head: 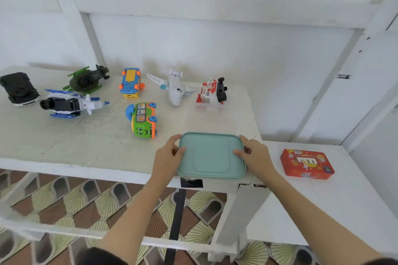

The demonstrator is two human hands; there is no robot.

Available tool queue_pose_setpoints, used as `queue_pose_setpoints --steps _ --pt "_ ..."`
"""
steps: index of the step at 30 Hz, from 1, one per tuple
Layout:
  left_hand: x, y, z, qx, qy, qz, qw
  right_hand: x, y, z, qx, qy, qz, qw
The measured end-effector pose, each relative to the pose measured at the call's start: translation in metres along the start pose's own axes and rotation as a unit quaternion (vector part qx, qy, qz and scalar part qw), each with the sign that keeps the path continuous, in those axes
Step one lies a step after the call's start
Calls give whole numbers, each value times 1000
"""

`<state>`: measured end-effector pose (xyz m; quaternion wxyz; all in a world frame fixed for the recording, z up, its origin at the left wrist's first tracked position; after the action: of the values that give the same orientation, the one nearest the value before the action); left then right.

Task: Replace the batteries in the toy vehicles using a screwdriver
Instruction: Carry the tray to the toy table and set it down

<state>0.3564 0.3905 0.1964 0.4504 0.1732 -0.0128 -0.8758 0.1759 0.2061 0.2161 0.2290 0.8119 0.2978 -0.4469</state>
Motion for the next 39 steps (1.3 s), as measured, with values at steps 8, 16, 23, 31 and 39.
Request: queue_pose_setpoints --steps 8,16,23,31,39 --pt "14 14 -5 22 124 -44 991 11 9 -1 -13 -79 -5 997" --pt "20 37 -10 -4 170 -49 984 11 23 8 50 -85 -15 995" --pt "30 40 -7 12 235 -82 968 12 30 4 5 -138 -21 990" --pt "20 41 9 37 108 -11 993 4 30 6 -11 -107 9 994" --pt "97 34 113 212 18 -30 977 -49 32 32 -20 -30 112 993"
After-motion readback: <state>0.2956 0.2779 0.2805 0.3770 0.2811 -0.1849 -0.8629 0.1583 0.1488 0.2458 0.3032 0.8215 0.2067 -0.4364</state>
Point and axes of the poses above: each hand's wrist, its own y-axis towards the middle knuckle, its own x-axis out of the palm, z = x × y, the point moved 9 cm from there along y, towards the middle knuckle, and after that the axes turned 14 degrees about -y, right-handed, at the moved point
